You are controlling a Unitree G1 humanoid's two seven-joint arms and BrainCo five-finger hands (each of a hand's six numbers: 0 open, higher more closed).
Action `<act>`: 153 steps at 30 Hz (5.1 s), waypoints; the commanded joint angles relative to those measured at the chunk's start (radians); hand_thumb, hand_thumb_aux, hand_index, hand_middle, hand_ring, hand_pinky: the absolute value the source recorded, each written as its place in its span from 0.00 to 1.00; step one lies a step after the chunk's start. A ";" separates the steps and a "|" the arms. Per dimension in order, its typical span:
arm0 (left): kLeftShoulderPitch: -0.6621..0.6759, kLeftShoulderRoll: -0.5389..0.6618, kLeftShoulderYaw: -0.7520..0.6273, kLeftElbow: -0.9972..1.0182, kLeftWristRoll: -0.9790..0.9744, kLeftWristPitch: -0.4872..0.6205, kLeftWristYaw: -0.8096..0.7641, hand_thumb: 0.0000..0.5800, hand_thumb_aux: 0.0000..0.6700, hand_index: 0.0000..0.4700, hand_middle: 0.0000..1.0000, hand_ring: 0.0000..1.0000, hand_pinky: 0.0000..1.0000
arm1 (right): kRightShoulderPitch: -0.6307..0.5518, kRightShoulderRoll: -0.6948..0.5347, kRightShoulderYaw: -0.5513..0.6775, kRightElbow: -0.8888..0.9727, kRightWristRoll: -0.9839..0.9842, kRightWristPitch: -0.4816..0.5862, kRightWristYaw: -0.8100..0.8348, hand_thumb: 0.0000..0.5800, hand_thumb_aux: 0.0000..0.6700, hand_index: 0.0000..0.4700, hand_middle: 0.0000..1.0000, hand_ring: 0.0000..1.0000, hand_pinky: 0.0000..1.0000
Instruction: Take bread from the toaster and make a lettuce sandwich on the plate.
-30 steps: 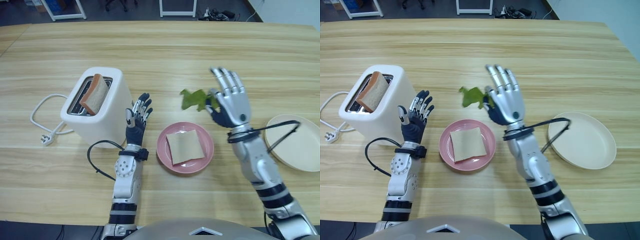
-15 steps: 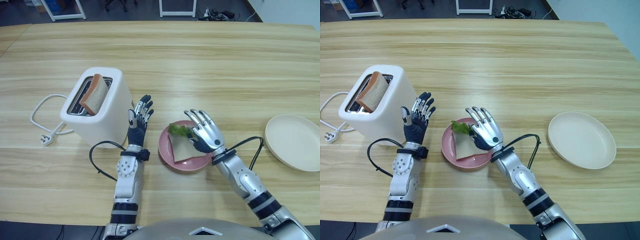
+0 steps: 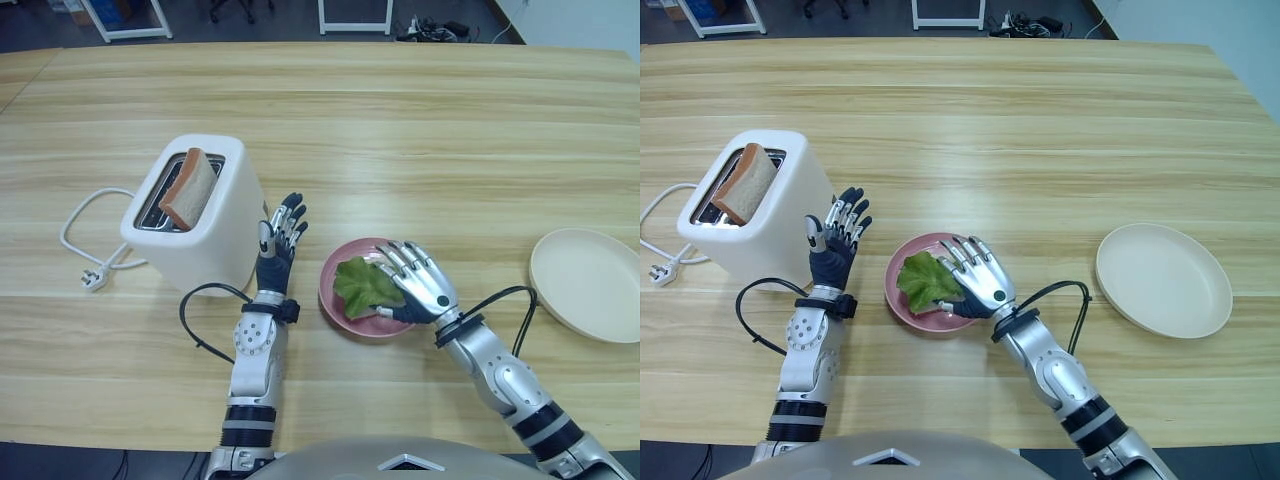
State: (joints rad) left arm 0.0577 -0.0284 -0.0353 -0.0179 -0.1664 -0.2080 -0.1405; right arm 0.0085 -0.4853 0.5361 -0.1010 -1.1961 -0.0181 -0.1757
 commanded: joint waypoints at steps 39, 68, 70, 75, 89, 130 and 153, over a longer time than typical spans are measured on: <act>-0.033 0.476 0.251 -0.364 1.174 0.184 0.728 1.00 1.00 1.00 1.00 1.00 1.00 | 0.104 0.220 -0.482 -0.197 0.820 0.005 0.135 0.00 0.00 0.00 0.00 0.00 0.00; -0.211 0.238 -0.188 -0.033 -0.055 0.428 -0.182 1.00 1.00 1.00 1.00 1.00 1.00 | 0.054 0.234 -0.524 -0.030 0.839 -0.025 0.109 0.00 0.00 0.00 0.00 0.00 0.00; -0.212 0.230 -0.184 -0.020 -0.038 0.425 -0.181 1.00 1.00 1.00 1.00 1.00 1.00 | 0.058 0.235 -0.520 -0.031 0.832 -0.026 0.109 0.00 0.00 0.00 0.00 0.00 0.00; -0.225 0.213 -0.186 0.033 0.019 0.412 -0.163 1.00 1.00 1.00 1.00 1.00 1.00 | 0.072 0.228 -0.489 -0.046 0.788 -0.044 0.101 0.00 0.00 0.00 0.00 0.00 0.00; -0.237 0.250 -0.253 0.167 0.272 0.353 -0.125 1.00 1.00 1.00 1.00 1.00 1.00 | 0.140 0.019 -0.209 -0.130 0.155 -0.297 -0.029 0.00 0.00 0.00 0.00 0.00 0.00; 0.024 0.347 -0.174 -0.017 0.353 0.027 0.127 1.00 1.00 1.00 1.00 1.00 1.00 | 0.111 0.000 -0.331 -0.143 0.340 -0.190 -0.195 1.00 1.00 1.00 1.00 1.00 1.00; 0.135 0.381 -0.391 -0.020 0.845 0.443 -0.073 1.00 1.00 1.00 1.00 1.00 1.00 | 0.183 -0.014 -0.149 0.060 0.112 -0.135 0.027 1.00 1.00 1.00 1.00 1.00 1.00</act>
State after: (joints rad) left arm 0.1709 0.3620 -0.3898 -0.1870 0.6648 0.1652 -0.1848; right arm 0.2401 -0.5223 0.3611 -0.1108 -1.0617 -0.1735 -0.1530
